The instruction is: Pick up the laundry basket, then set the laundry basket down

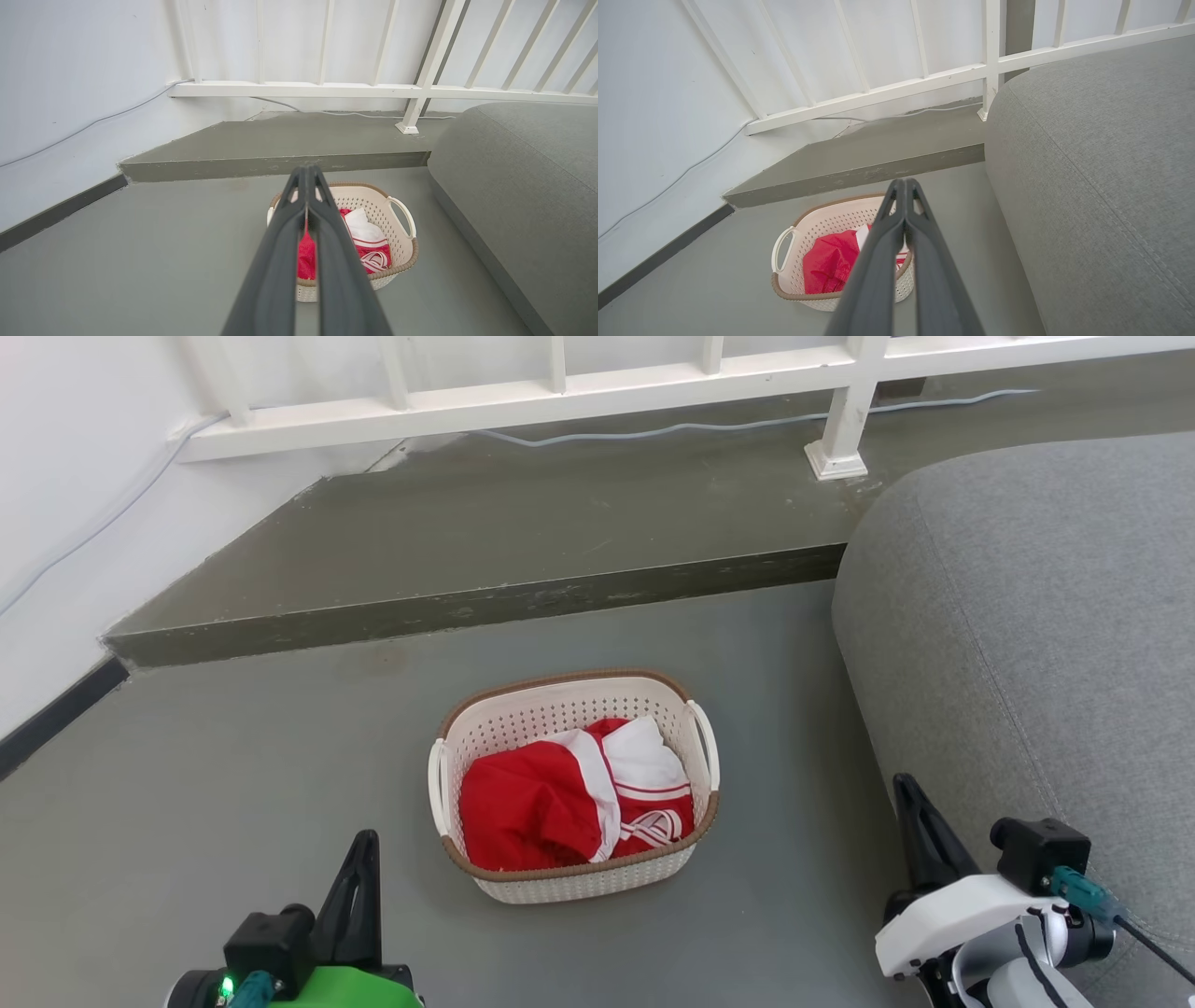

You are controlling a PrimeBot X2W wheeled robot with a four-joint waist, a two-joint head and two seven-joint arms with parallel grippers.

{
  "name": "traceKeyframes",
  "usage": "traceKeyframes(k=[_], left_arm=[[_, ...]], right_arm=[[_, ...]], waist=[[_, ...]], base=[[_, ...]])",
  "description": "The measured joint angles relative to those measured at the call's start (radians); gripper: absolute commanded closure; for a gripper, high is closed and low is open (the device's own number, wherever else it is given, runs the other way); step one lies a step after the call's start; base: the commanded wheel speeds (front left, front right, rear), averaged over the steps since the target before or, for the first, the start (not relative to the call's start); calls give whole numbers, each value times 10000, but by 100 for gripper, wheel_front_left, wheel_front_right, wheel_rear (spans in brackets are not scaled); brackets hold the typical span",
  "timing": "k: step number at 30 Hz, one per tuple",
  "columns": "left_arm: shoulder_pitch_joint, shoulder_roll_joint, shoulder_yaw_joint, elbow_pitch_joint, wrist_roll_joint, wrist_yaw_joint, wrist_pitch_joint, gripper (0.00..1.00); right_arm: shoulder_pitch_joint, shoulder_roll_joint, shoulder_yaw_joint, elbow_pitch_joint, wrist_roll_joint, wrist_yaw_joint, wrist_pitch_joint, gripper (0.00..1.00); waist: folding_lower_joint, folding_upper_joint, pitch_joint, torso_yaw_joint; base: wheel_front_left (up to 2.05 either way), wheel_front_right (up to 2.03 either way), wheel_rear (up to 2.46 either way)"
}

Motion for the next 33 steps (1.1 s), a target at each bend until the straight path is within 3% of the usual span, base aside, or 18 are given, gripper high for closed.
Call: traceKeyframes(k=[33], left_arm=[[33, -35, 788, 31, -4378, -364, 798, 100]], right_arm=[[-44, 261, -1241, -113, 3896, 617, 940, 100]], waist=[[0, 0, -99, 8]], base=[[0, 0, 0]])
